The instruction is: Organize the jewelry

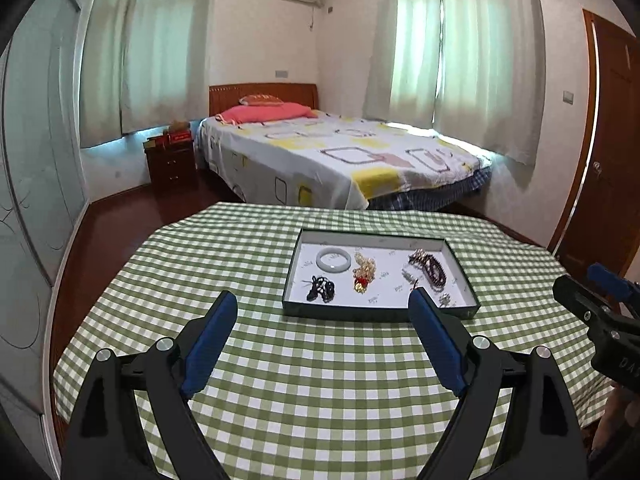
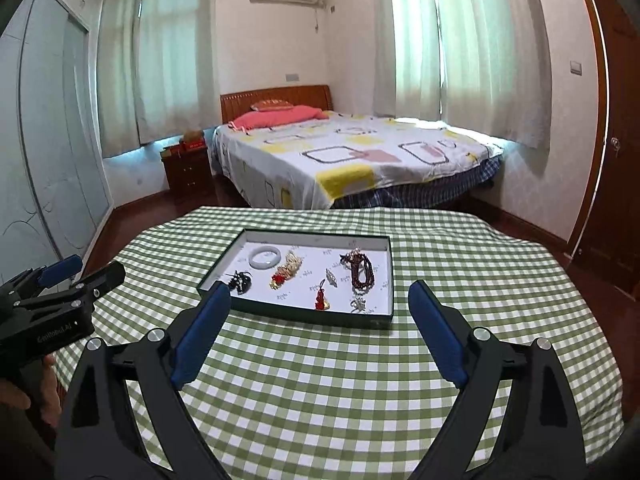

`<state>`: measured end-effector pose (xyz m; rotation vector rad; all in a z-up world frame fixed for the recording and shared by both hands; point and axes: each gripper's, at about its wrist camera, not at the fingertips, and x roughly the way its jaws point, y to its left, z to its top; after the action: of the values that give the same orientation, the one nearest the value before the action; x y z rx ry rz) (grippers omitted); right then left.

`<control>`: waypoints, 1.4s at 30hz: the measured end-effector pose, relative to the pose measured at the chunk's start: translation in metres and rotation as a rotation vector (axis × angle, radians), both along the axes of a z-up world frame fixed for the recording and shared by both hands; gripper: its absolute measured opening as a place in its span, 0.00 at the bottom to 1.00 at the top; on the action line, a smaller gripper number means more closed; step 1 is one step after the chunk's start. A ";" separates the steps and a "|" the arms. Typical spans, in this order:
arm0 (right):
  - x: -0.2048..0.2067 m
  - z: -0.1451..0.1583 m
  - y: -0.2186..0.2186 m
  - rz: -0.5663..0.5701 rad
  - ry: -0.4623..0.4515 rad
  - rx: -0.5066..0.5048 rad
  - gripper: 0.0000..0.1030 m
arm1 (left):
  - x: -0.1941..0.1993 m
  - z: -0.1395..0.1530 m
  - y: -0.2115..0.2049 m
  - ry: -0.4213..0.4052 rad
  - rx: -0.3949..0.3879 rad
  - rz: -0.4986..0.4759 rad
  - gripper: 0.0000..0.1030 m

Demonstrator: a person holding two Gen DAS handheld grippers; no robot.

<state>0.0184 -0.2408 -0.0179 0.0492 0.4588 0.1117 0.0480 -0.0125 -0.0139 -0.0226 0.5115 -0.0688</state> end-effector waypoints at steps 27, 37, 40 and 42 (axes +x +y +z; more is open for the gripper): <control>-0.037 0.024 -0.001 -0.001 -0.071 -0.006 0.86 | -0.042 0.029 0.006 -0.090 0.007 0.005 0.82; -0.038 0.026 0.000 -0.001 -0.076 -0.005 0.86 | -0.044 0.029 0.006 -0.093 0.007 0.006 0.82; -0.038 0.025 0.000 -0.001 -0.077 -0.006 0.86 | -0.044 0.029 0.006 -0.090 0.006 0.007 0.82; -0.038 0.025 0.000 0.000 -0.076 -0.005 0.86 | -0.044 0.029 0.005 -0.089 0.006 0.007 0.82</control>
<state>-0.0199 -0.2404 0.0075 0.0401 0.3828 0.1123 0.0042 -0.0076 0.0155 -0.0151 0.4227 -0.0606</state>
